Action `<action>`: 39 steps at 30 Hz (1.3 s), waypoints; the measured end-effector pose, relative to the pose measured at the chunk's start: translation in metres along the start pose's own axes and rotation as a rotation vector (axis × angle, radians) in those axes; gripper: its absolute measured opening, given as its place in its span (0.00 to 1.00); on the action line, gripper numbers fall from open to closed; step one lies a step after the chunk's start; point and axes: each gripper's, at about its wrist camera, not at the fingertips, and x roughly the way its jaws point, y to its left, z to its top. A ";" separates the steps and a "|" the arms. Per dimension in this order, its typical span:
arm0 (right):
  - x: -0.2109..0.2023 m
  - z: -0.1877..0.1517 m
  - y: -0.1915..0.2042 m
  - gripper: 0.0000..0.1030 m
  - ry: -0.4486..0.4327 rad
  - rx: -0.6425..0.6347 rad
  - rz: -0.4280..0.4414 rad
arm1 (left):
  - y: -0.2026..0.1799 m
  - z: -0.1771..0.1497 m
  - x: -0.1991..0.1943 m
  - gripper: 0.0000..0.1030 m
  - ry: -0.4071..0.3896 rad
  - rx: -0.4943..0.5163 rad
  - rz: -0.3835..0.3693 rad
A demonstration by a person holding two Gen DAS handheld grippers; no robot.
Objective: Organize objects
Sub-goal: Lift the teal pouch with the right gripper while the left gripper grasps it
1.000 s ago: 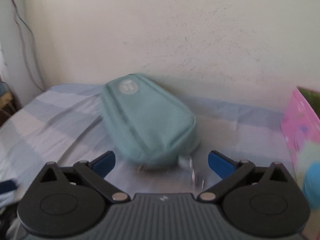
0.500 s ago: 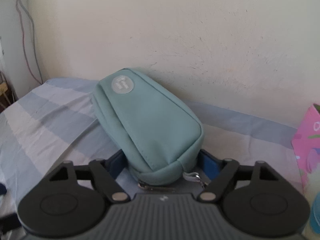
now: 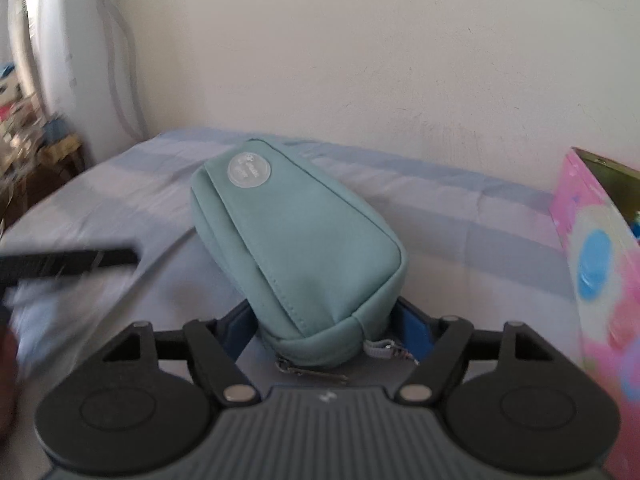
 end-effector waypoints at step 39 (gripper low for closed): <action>-0.239 -0.173 -0.102 0.81 -0.166 0.311 -0.258 | -0.102 -0.038 -0.057 0.78 0.108 0.166 -0.401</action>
